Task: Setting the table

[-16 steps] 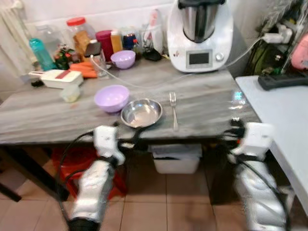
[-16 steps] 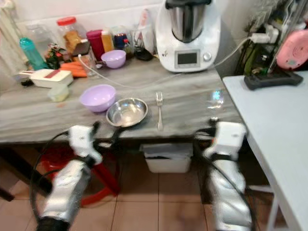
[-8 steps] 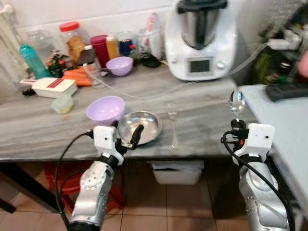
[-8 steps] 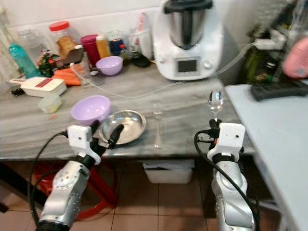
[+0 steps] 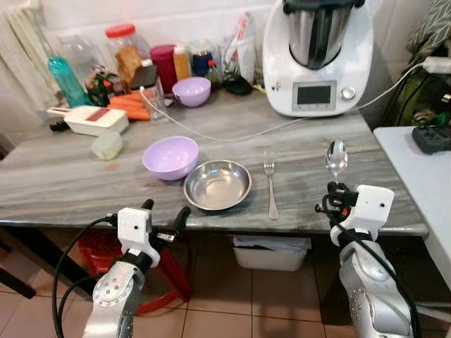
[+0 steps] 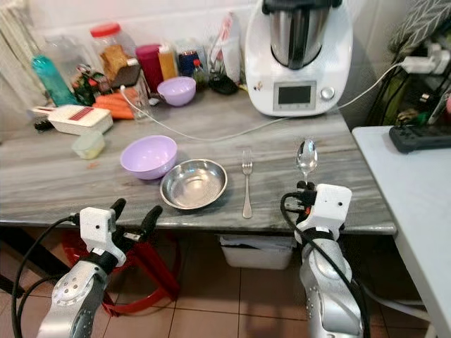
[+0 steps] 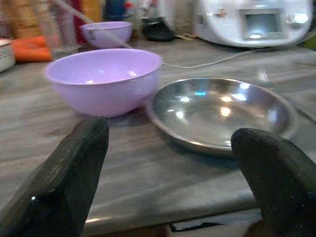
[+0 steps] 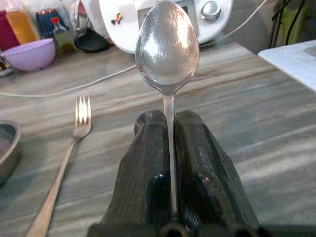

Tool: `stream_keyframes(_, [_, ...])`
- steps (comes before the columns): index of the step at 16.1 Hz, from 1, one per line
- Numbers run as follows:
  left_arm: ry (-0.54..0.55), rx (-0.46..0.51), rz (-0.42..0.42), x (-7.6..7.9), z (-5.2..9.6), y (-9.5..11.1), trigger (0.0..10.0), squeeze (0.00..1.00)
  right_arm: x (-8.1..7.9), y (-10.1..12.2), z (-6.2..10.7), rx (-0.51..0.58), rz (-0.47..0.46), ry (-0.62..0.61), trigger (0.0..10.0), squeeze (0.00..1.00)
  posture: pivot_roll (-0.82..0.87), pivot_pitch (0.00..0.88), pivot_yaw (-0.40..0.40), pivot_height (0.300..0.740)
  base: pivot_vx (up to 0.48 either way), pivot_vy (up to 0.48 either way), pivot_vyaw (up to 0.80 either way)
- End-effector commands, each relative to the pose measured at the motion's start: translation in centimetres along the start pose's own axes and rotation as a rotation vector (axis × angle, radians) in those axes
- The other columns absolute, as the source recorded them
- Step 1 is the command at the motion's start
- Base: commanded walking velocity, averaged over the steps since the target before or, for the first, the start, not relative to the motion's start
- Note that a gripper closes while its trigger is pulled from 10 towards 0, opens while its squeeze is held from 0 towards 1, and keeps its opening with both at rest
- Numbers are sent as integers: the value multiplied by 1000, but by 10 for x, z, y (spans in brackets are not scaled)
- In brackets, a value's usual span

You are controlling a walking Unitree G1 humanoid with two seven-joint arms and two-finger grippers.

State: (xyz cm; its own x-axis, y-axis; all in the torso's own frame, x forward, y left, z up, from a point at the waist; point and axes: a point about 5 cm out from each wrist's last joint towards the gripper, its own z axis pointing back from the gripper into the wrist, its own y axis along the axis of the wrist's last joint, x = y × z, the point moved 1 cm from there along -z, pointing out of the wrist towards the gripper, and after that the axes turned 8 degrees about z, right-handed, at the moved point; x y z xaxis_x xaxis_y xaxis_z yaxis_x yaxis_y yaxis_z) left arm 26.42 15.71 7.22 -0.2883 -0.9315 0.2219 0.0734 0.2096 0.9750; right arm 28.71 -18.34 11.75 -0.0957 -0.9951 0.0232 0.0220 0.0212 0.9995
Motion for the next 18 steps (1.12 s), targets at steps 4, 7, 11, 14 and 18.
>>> stream_keyframes(4, [-124, -39, 3, 3, 5, 3, 10000, 0, -10, 4, -26, -76, -97, 8, 10000, 0, -85, 5, 116, 740, 0, 0, 0])
stream_keyframes(7, [-127, -46, -3, 2, 4, 2, 10000, 0, -25, 9, -48, -135, -162, 19, 10000, 0, -91, 12, 115, 740, 0, 0, 0])
stream_keyframes(11, [-156, -60, 14, 7, 4, 0, 10000, 0, -39, 10, -61, -171, -144, 56, 10000, 0, -82, 5, 98, 740, 0, 0, 0])
stream_keyframes(14, [-167, -63, 19, 8, 4, -1, 10000, 0, -49, 2, -66, -228, -135, 93, 10000, 0, -79, 0, 93, 740, 0, 0, 0])
stream_keyframes(18, [-178, -69, 21, 9, 3, -2, 10000, 0, -56, -7, -71, -278, -106, 113, 10000, 0, -80, 0, 93, 740, 0, 0, 0])
